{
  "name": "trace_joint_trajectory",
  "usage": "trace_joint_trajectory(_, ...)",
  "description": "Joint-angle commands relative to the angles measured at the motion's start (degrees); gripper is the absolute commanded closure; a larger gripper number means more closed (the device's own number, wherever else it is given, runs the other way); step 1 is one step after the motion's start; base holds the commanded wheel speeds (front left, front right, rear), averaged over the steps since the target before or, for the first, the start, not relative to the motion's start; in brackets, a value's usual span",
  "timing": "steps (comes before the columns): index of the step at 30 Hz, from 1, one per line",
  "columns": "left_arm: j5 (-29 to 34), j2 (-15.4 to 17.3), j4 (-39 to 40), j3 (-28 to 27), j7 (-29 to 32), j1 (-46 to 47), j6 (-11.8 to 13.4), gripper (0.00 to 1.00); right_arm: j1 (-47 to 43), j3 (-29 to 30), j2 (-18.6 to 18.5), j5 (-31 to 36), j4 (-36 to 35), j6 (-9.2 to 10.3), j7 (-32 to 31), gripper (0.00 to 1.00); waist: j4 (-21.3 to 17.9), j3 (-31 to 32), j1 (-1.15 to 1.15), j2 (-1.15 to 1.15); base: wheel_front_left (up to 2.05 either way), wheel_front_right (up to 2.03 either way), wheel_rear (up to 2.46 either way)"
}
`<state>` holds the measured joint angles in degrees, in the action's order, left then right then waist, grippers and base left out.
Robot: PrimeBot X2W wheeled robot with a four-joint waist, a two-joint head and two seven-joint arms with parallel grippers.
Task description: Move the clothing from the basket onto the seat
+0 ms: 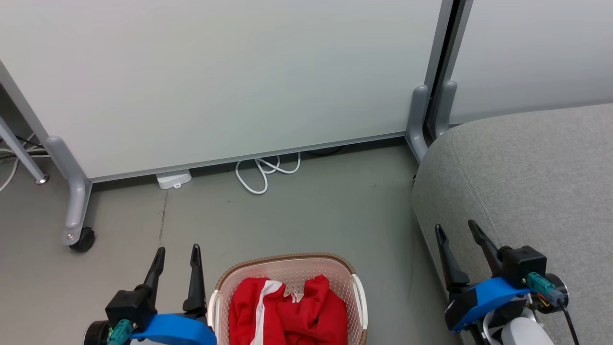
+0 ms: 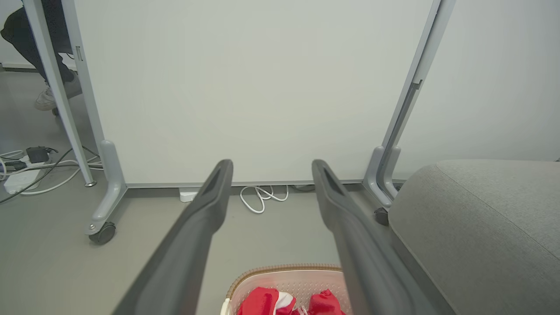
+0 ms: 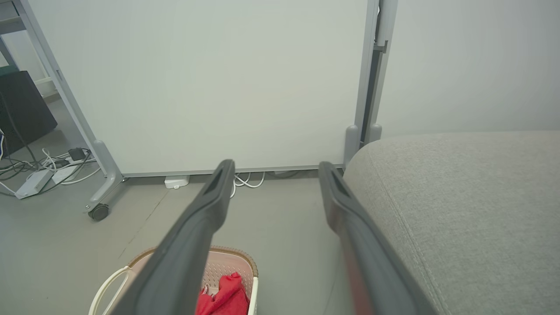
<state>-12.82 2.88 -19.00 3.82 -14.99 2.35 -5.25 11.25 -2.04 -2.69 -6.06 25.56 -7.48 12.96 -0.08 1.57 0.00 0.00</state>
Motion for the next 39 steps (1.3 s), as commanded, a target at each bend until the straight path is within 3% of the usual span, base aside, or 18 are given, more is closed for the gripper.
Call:
trace_joint_trajectory(1, -0.2, 0.0, -0.1, 0.0, -0.3, -0.1, 0.2, 0.00, 0.2, -0.1, -0.4, -0.1, 0.1, -0.03, 0.3, 0.00, 0.0, 0.0, 0.00, 0.00, 0.00, 0.00, 0.00)
trace_joint_trajectory(16, -1.8, 0.0, -2.8, 1.9, -0.3, 1.9, 0.2, 0.00, 2.3, -1.6, -0.4, -0.9, -1.4, -0.03, 0.1, 0.00, -1.4, -3.6, 0.00, 0.00, 0.00, 0.00, 0.00)
trace_joint_trajectory(33, -3.5, 2.0, -21.1, 3.1, 3.5, 20.4, -0.7, 0.00, 14.6, -8.4, -0.3, -3.1, -9.3, -0.03, 1.0, 0.00, -10.2, -27.3, 0.00, 0.00, 0.00, 0.00, 0.00)
trace_joint_trajectory(39, -3.4, 4.1, -29.0, 2.0, 5.8, 27.4, 1.5, 0.00, 17.6, -12.0, -0.3, -4.9, -10.5, -0.03, 1.8, 0.00, -13.4, -33.7, 0.00, 0.00, 0.00, 0.00, 0.00)
